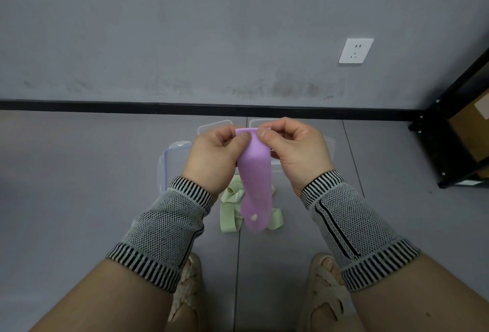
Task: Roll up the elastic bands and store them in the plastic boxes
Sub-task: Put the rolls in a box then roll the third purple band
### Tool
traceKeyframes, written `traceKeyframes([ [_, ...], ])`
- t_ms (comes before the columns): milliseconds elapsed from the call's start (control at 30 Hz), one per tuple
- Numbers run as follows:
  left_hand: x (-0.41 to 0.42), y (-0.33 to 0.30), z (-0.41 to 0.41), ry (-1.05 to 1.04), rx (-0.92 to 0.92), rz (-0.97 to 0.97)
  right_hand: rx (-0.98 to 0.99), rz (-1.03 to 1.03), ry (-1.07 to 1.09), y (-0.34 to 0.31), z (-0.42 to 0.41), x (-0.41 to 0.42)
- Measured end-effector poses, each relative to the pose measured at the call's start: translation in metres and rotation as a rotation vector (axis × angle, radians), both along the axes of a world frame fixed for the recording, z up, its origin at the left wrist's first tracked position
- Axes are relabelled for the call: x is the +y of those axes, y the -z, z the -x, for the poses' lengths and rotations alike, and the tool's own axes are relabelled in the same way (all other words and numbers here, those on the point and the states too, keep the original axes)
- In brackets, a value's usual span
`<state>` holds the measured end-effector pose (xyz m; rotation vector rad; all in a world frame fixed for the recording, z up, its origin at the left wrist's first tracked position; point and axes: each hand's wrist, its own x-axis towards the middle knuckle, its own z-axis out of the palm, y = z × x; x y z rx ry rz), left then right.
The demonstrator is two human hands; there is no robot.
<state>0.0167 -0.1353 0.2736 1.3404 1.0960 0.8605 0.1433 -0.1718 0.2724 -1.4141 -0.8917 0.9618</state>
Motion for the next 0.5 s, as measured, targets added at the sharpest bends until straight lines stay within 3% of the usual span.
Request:
traceKeyframes([
  [200,0.0041,0.0001,0.0071,-0.055,-0.018,0.011,-0.056,-0.042,-0.024,-0.0001,-0.003,0.0017],
  [500,0.0069,-0.0005,0.01,0.023,-0.038,0.054,-0.064,-0.052,-0.075,-0.0009,-0.0003,0.0028],
])
